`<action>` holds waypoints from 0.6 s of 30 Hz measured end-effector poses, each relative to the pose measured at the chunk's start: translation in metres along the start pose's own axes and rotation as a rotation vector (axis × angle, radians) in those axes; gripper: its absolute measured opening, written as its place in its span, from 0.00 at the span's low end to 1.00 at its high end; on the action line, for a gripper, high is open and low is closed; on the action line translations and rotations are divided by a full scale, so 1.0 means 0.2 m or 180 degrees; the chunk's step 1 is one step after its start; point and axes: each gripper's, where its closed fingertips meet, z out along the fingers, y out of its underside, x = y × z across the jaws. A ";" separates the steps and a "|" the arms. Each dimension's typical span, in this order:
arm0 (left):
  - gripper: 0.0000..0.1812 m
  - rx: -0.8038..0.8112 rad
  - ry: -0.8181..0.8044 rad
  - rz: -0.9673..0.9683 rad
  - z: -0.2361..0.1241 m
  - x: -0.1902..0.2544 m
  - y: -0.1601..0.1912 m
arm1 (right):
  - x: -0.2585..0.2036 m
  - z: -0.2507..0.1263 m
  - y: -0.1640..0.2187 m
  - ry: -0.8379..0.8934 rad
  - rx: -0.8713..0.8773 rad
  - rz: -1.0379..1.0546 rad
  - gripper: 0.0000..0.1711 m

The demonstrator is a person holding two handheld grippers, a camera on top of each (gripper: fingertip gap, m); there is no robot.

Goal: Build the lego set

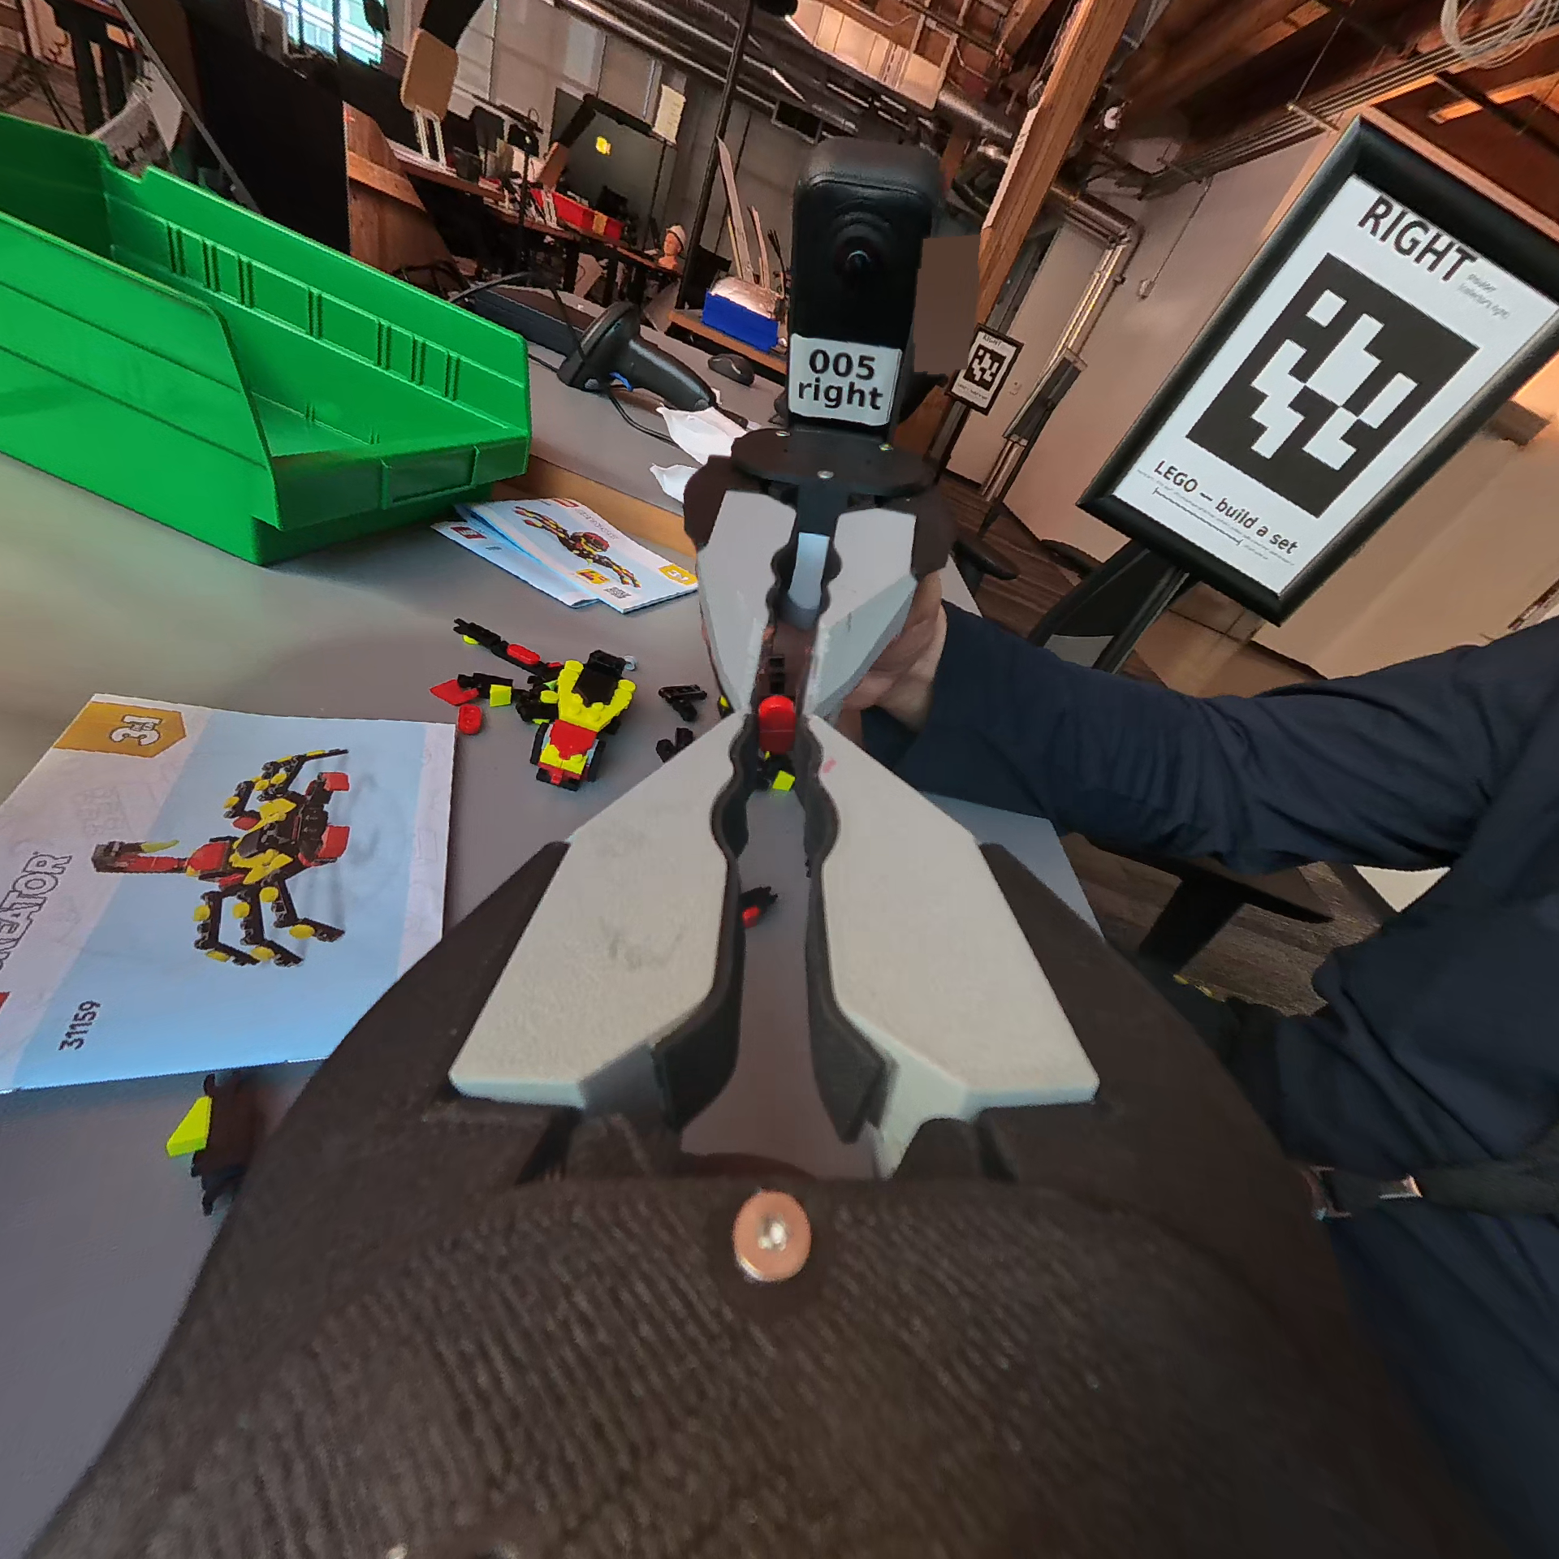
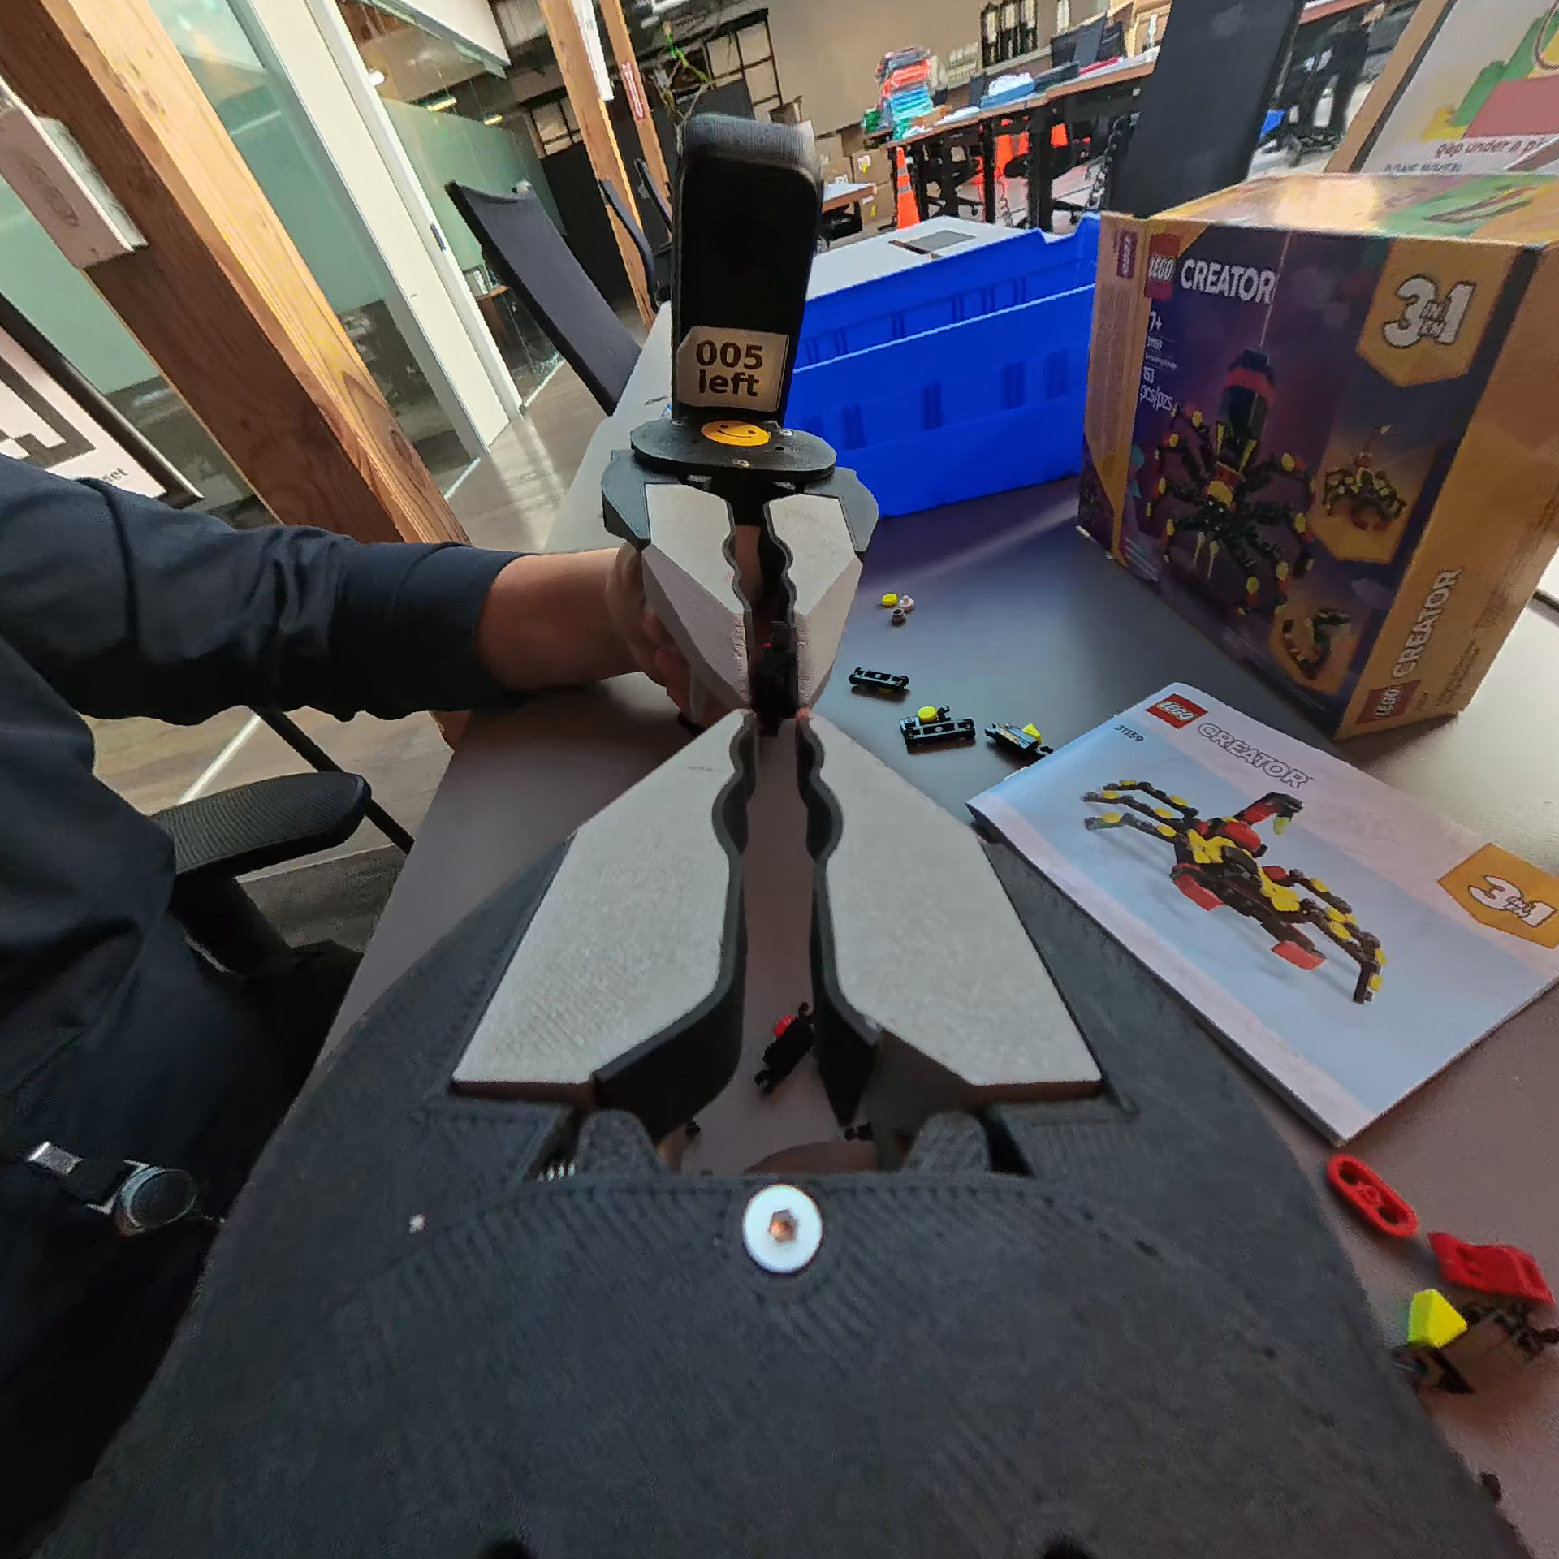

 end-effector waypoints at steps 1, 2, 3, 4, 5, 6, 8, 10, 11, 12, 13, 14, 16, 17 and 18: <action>0.02 0.0017 0.0004 -0.0005 0.00 0.00 0.00 | -0.01 0.00 -0.01 -0.0033 0.0042 0.0008 0.04; 0.03 0.0029 0.0042 -0.0029 0.00 0.01 -0.01 | -0.02 0.00 -0.01 -0.0052 0.0055 0.0003 0.04; 0.03 0.0054 0.0084 -0.0067 0.00 0.02 -0.01 | -0.02 0.01 -0.01 -0.0033 0.0033 -0.0016 0.04; 0.03 0.0093 0.0116 -0.0112 0.00 0.02 -0.02 | -0.01 0.01 0.00 -0.0002 0.0006 -0.0051 0.03; 0.03 0.0131 0.0150 -0.0161 0.00 0.03 -0.03 | -0.01 0.01 0.00 0.0019 -0.0003 -0.0082 0.04; 0.03 0.0152 0.0187 -0.0209 0.00 0.03 -0.03 | -0.01 0.01 0.00 0.0021 0.0011 -0.0099 0.04; 0.03 0.0193 0.0214 -0.0262 0.00 0.03 -0.04 | -0.02 0.02 -0.01 0.0026 0.0052 -0.0121 0.03; 0.03 0.0181 0.0220 -0.0268 0.00 0.03 -0.04 | -0.02 0.02 -0.01 0.0031 0.0059 -0.0136 0.03; 0.03 0.0183 0.0217 -0.0266 -0.01 0.03 -0.04 | -0.02 0.02 -0.01 0.0031 0.0066 -0.0133 0.03; 0.03 0.0193 0.0218 -0.0268 -0.01 0.03 -0.04 | -0.02 0.02 -0.01 0.0026 0.0075 -0.0124 0.03; 0.03 0.0199 0.0225 -0.0283 -0.01 0.03 -0.04 | -0.02 0.02 -0.01 0.0021 0.0077 -0.0115 0.03; 0.03 0.0196 0.0232 -0.0309 0.00 0.03 -0.03 | -0.02 0.02 -0.01 0.0023 0.0072 -0.0112 0.03; 0.03 0.0183 0.0247 -0.0349 -0.01 0.03 -0.03 | -0.01 0.02 -0.01 0.0029 0.0064 -0.0120 0.04; 0.03 0.0179 0.0257 -0.0377 -0.01 0.03 -0.03 | -0.01 0.02 -0.01 0.0029 0.0065 -0.0123 0.04; 0.03 0.0174 0.0270 -0.0416 -0.01 0.02 -0.03 | -0.01 0.02 0.00 0.0027 0.0063 -0.0123 0.04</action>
